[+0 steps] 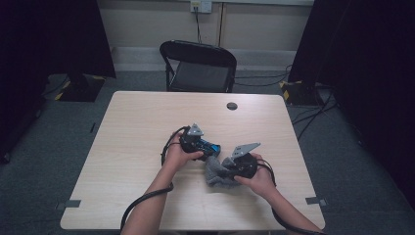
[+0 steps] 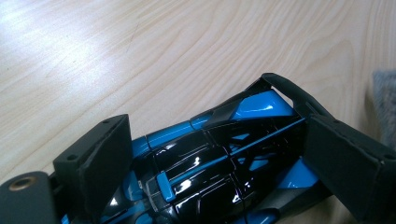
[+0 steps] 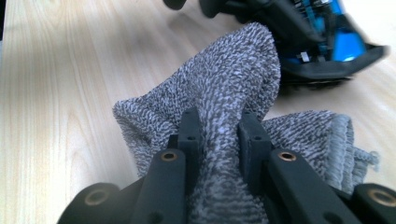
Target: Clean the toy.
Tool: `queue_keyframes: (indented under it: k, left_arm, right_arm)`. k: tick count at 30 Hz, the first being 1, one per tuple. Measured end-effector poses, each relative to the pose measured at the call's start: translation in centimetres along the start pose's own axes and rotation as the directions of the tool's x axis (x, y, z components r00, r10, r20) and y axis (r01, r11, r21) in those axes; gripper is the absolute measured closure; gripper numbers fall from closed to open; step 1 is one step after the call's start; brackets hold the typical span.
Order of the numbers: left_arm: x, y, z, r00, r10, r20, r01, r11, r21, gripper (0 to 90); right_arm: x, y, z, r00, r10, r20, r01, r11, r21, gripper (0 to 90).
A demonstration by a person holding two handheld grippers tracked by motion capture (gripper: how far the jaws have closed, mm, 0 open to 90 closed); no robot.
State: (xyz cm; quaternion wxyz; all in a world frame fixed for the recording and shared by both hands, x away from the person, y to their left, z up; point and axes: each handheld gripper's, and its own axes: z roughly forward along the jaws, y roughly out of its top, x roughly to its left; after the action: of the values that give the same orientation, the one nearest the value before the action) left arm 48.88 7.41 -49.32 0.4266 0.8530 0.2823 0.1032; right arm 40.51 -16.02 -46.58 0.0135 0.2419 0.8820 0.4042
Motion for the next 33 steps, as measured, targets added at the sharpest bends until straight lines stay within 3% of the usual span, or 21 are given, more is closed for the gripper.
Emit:
queue_keyframes:
  k: [5, 11, 19, 21, 24, 27, 29, 33]
  left_arm:
    - [0.0, 0.0, 0.0, 1.0, 0.001, 0.002, -0.001, 1.0, 0.0, 8.3]
    - [0.1, 0.0, 0.0, 1.0, 0.004, 0.003, -0.004, 1.0, 0.002, 8.3]
    - [0.1, 0.0, 0.0, 1.0, 0.002, 0.005, -0.002, 1.0, 0.001, 8.3]
    - [0.1, 0.0, 0.0, 1.0, 0.002, 0.006, -0.002, 1.0, 0.0, 8.3]
    - [0.1, 0.1, 0.0, 1.0, 0.006, 0.005, -0.006, 1.0, 0.006, 8.3]
    - [0.1, 0.2, 0.0, 1.0, 0.003, 0.009, -0.003, 0.9999, 0.016, 8.4]
    - [0.1, 0.3, 0.0, 0.9999, 0.005, 0.01, -0.005, 0.9998, 0.018, 8.4]
    - [0.2, 0.5, 0.0, 0.9998, 0.011, 0.014, -0.011, 0.9994, 0.032, 8.6]
  right_arm:
    - [-1.3, -0.4, -1.9, 0.9986, 0.032, 0.042, -0.031, 0.999, -0.024, 74.3]
    - [-3.3, -1.0, -3.5, 0.9909, 0.074, 0.113, -0.071, 0.997, -0.033, 74.3]
    - [-6.0, -2.3, -3.8, 0.9684, 0.143, 0.204, -0.14, 0.99, -0.031, 71.3]
    - [-6.7, -2.6, -3.8, 0.9604, 0.155, 0.231, -0.152, 0.988, -0.033, 67.9]
    - [-7.5, -2.8, -3.9, 0.953, 0.183, 0.241, -0.176, 0.983, -0.05, 55.9]
    - [-7.9, -2.9, -4.2, 0.9531, 0.175, 0.247, -0.163, 0.984, -0.07, 39.1]
    - [-8.1, -3.0, -4.5, 0.955, 0.176, 0.238, -0.164, 0.984, -0.073, 34.8]
    - [-8.1, -3.0, -4.9, 0.9602, 0.116, 0.254, -0.104, 0.993, -0.058, 31.0]
